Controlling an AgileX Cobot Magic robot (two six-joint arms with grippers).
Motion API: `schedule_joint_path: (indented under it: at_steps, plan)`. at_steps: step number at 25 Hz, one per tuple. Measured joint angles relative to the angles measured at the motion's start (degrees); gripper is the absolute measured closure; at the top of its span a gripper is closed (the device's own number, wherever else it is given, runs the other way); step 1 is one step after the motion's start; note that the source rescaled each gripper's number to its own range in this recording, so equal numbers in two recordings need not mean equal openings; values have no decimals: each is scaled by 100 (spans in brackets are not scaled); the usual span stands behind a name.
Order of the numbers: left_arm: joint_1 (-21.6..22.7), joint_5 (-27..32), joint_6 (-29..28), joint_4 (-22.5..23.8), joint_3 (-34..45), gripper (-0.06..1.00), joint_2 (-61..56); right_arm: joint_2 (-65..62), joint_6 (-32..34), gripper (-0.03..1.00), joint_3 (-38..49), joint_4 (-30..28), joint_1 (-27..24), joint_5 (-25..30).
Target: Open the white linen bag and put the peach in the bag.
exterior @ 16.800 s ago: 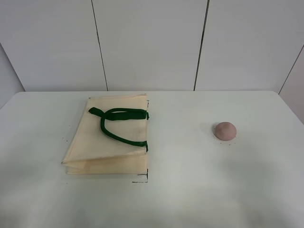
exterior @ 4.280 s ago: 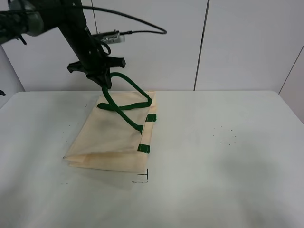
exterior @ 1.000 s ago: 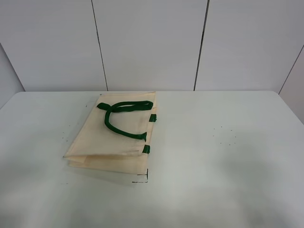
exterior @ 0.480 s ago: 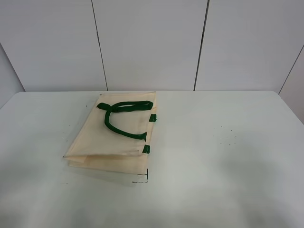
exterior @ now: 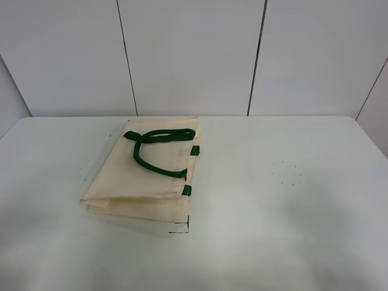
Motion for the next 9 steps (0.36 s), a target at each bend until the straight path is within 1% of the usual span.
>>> schedule_joint_path:
  at_steps: [9]
  plan:
    - [-24,0,0,-4,0,-6,0,0,0,-3,0,0,0,0]
